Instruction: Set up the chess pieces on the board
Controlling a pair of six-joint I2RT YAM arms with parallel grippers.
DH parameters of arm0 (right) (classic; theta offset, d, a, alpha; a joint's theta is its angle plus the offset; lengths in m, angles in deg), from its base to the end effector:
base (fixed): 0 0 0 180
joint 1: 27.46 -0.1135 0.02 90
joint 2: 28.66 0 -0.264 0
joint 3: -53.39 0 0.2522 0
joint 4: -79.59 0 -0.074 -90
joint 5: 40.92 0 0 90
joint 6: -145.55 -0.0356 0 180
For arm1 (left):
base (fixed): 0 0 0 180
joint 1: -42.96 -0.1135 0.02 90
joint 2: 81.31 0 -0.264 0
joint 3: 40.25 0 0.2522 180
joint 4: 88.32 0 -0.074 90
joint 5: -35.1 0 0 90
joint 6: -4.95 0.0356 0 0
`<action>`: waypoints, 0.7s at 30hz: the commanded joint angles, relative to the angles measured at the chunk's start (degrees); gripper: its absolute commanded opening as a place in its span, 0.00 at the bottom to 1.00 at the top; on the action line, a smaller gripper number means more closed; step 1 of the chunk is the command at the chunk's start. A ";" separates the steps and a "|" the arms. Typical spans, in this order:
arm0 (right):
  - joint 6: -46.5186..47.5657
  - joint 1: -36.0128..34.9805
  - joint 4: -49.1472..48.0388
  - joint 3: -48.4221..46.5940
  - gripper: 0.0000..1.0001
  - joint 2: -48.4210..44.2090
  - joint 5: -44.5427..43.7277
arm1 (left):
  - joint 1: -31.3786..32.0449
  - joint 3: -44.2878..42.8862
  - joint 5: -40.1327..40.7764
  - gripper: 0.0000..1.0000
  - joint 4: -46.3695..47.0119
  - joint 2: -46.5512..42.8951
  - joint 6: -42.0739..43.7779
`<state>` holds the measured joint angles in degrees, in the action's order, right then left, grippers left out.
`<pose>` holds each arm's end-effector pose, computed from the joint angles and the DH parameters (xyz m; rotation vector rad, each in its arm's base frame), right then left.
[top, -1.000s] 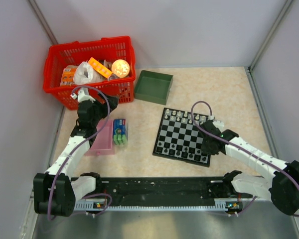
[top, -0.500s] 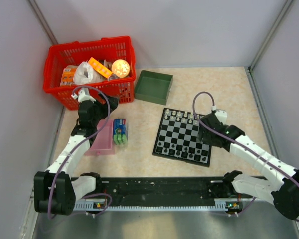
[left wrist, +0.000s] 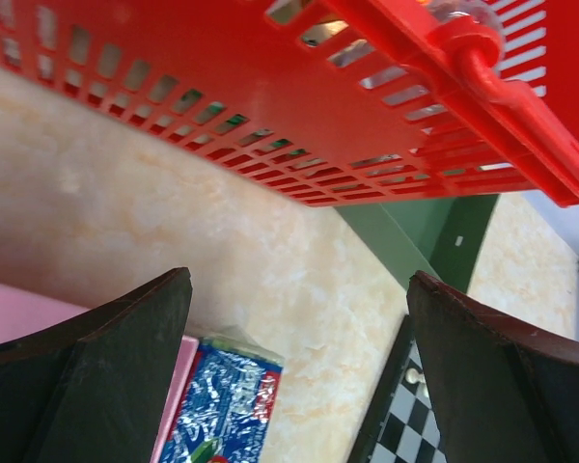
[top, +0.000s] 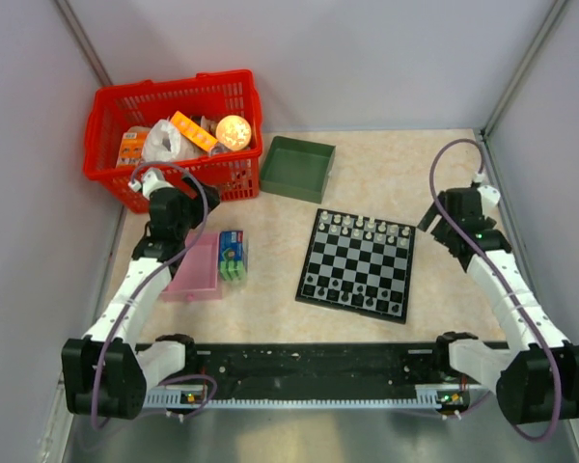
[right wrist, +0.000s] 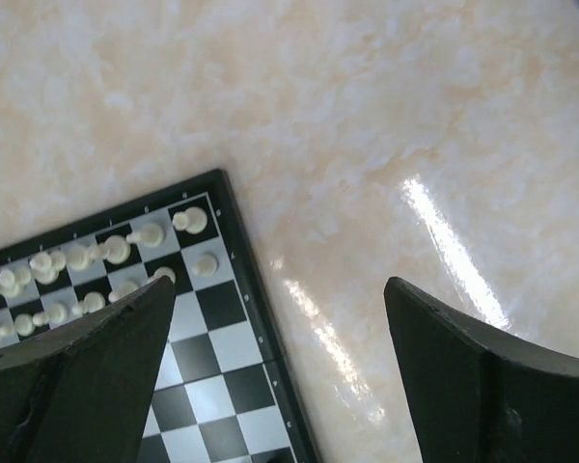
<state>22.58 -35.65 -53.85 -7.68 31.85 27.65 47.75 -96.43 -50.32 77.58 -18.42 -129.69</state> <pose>0.2163 0.0180 0.2687 0.6650 2.2079 -0.0808 0.2519 -0.0183 0.2801 -0.7204 1.8283 -0.4951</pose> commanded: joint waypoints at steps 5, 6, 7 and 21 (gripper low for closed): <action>5.98 5.46 -11.87 1.95 0.98 -0.22 -2.11 | -0.32 -2.41 9.65 0.99 -4.49 -4.09 2.81; 6.51 5.55 -13.18 2.57 0.99 -0.04 -3.25 | -0.32 -2.32 10.27 0.99 -4.67 -4.18 3.07; 7.30 5.46 -14.07 3.01 0.99 0.04 -4.31 | -0.40 -2.41 10.54 0.99 -4.67 -3.92 3.33; 7.21 15.04 -24.34 6.08 0.99 1.36 -1.95 | -0.32 -3.29 21.69 0.99 -7.66 -5.41 12.29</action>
<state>28.52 -22.75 -71.89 -3.74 32.55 23.82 47.73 -97.92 -34.91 69.63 -21.58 -122.05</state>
